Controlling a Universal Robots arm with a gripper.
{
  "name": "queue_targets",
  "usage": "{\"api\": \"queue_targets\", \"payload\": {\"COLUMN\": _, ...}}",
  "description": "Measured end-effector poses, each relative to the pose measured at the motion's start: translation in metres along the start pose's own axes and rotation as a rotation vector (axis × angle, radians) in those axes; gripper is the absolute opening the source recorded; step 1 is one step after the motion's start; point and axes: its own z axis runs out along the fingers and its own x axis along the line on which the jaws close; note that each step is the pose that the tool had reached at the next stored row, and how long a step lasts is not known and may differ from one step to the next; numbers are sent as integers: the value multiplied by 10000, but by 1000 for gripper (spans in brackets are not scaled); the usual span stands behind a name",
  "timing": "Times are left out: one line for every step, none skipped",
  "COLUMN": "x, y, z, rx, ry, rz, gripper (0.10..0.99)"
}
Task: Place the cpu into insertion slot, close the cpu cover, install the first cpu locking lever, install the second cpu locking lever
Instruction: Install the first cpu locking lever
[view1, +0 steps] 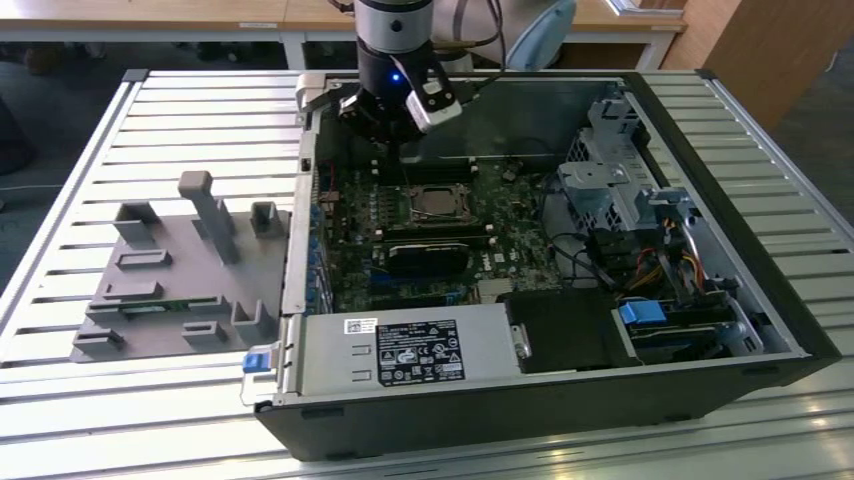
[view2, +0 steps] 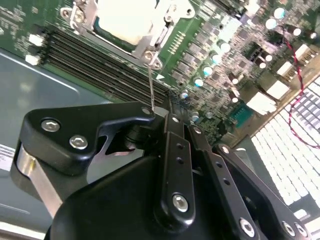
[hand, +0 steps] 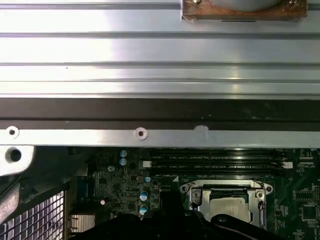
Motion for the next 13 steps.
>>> {"api": "queue_targets", "payload": {"x": -23, "y": 1, "z": 2, "rx": 0, "ry": 0, "rz": -1, "gripper": 106}}
{"api": "queue_targets", "payload": {"x": -48, "y": 2, "z": 3, "rx": 0, "ry": -1, "rz": -2, "gripper": 106}}
{"api": "queue_targets", "payload": {"x": -76, "y": 4, "z": 5, "rx": -1, "ry": -1, "rz": -2, "gripper": 106}}
{"api": "queue_targets", "payload": {"x": -104, "y": 6, "z": 7, "rx": -1, "ry": -1, "rz": 0, "gripper": 106}}
{"api": "queue_targets", "payload": {"x": -135, "y": 7, "z": 9, "rx": -2, "ry": -1, "rz": -1, "gripper": 106}}
{"api": "queue_targets", "payload": {"x": -165, "y": 8, "z": 11, "rx": -1, "ry": -1, "rz": -2, "gripper": 106}}
{"api": "queue_targets", "payload": {"x": -195, "y": 10, "z": 12, "rx": -1, "ry": -1, "rz": -1, "gripper": 106}}
{"api": "queue_targets", "payload": {"x": -225, "y": 11, "z": 14, "rx": -1, "ry": -1, "rz": 0, "gripper": 106}}
{"api": "queue_targets", "payload": {"x": -251, "y": 11, "z": 16, "rx": -1, "ry": 0, "rz": 0, "gripper": 106}}
{"api": "queue_targets", "payload": {"x": -278, "y": 12, "z": 18, "rx": -1, "ry": -1, "rz": -2, "gripper": 106}}
{"api": "queue_targets", "payload": {"x": -309, "y": 13, "z": 20, "rx": -1, "ry": -1, "rz": 0, "gripper": 106}}
{"api": "queue_targets", "payload": {"x": -345, "y": 13, "z": 22, "rx": -1, "ry": -1, "rz": 1, "gripper": 106}}
{"api": "queue_targets", "payload": {"x": -380, "y": 14, "z": 25, "rx": -1, "ry": -1, "rz": 0, "gripper": 106}}
